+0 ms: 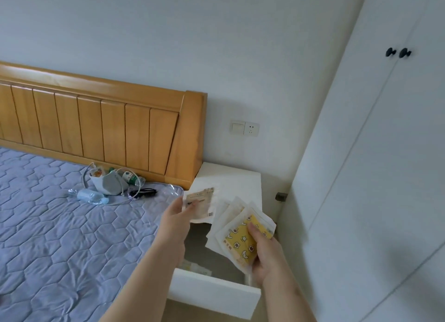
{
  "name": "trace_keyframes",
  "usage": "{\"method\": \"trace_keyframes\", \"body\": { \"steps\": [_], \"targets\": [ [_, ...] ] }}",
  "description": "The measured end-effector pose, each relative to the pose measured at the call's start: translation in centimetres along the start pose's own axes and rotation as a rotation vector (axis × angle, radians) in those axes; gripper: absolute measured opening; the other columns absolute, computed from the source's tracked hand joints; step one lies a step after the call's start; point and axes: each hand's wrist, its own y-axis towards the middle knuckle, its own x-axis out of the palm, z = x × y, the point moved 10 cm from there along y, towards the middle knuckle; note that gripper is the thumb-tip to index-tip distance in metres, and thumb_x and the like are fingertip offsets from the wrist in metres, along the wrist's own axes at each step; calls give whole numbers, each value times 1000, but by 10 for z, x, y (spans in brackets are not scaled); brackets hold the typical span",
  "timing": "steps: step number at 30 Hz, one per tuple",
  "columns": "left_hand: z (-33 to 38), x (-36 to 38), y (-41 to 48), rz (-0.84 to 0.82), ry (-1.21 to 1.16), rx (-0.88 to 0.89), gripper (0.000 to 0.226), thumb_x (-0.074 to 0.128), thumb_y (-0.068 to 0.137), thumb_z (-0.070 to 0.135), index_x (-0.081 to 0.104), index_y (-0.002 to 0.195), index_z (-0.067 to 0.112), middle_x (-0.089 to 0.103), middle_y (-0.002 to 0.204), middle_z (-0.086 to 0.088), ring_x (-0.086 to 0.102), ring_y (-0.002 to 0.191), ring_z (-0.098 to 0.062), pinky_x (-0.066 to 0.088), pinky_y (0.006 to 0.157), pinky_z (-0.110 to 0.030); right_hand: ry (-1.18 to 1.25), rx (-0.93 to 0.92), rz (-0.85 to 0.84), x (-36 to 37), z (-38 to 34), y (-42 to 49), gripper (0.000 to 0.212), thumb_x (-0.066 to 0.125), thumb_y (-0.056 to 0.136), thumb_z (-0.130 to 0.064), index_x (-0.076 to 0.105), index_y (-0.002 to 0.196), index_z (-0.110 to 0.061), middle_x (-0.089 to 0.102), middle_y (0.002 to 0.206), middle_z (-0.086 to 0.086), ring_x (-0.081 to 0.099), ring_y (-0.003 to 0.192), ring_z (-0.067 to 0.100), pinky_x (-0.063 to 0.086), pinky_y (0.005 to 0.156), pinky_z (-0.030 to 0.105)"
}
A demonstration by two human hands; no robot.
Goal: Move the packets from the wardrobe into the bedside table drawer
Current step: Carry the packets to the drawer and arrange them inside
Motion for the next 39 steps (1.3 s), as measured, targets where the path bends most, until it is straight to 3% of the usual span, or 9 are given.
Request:
{"method": "trace_keyframes", "body": {
  "steps": [2, 5, 13, 21, 26, 29, 31, 34, 39],
  "targets": [
    [10, 3, 32, -37, 6, 2, 24, 56, 94, 15, 65, 115, 22, 65, 117, -5, 54, 114, -22, 38, 103, -44, -7, -29, 10, 20, -11, 26, 20, 64, 89, -20, 62, 109, -17, 71, 98, 12, 67, 90, 32, 53, 83, 52],
    [12, 17, 72, -124, -31, -40, 22, 53, 95, 11, 69, 105, 21, 62, 122, -5, 51, 118, -23, 40, 103, -46, -5, -54, 16, 37, -18, 58, 15, 65, 88, -22, 64, 103, -20, 72, 95, 9, 68, 91, 31, 52, 87, 53],
    [3, 43, 140, -109, -261, -120, 18, 47, 94, -1, 63, 101, 4, 68, 108, -16, 64, 102, -27, 53, 87, -34, 29, 1, 0, 32, -44, 150, 22, 63, 89, -24, 62, 110, -21, 71, 100, 10, 66, 94, 31, 54, 80, 46],
    [-43, 55, 208, -71, 308, -115, 36, 61, 73, -10, 77, 66, 22, 50, 126, -1, 50, 118, -19, 44, 102, -35, -4, 100, 13, 10, -45, 239, 21, 66, 88, -23, 64, 109, -21, 71, 101, 9, 66, 97, 30, 51, 91, 52],
    [-103, 40, 229, 4, 11, -379, 26, 57, 87, -1, 73, 66, 1, 68, 94, -10, 66, 86, -22, 57, 72, -23, -34, 211, 93, -19, -13, 269, 15, 66, 88, -22, 64, 102, -21, 71, 98, 8, 66, 94, 30, 53, 86, 49],
    [-140, 0, 249, 195, 284, -438, 5, 69, 81, 0, 70, 79, 5, 68, 101, -17, 66, 87, -24, 57, 81, -32, -50, 250, 144, -35, 10, 285, 20, 66, 88, -22, 64, 108, -21, 71, 101, 8, 67, 94, 30, 52, 87, 51],
    [-155, -18, 259, 246, 573, -456, 17, 72, 78, -1, 68, 86, 13, 66, 105, -11, 64, 90, -23, 55, 80, -33, -72, 263, 179, -43, 26, 295, 26, 67, 87, -21, 62, 113, -21, 71, 103, 8, 67, 95, 30, 53, 85, 52],
    [-174, -19, 280, 155, 792, -435, 31, 68, 80, -1, 61, 102, 20, 58, 103, -2, 58, 80, -15, 49, 60, -24, -125, 304, 218, -53, 59, 308, 22, 66, 88, -19, 64, 109, -21, 72, 98, 5, 69, 92, 28, 54, 84, 51],
    [-252, -20, 317, -37, 834, -504, 63, 62, 85, -4, 42, 134, 29, 59, 109, 4, 60, 95, -16, 51, 68, -27, -282, 369, 271, -76, 127, 337, 14, 63, 89, -14, 63, 100, -22, 71, 96, 6, 69, 86, 25, 57, 72, 42]
  ]
}}
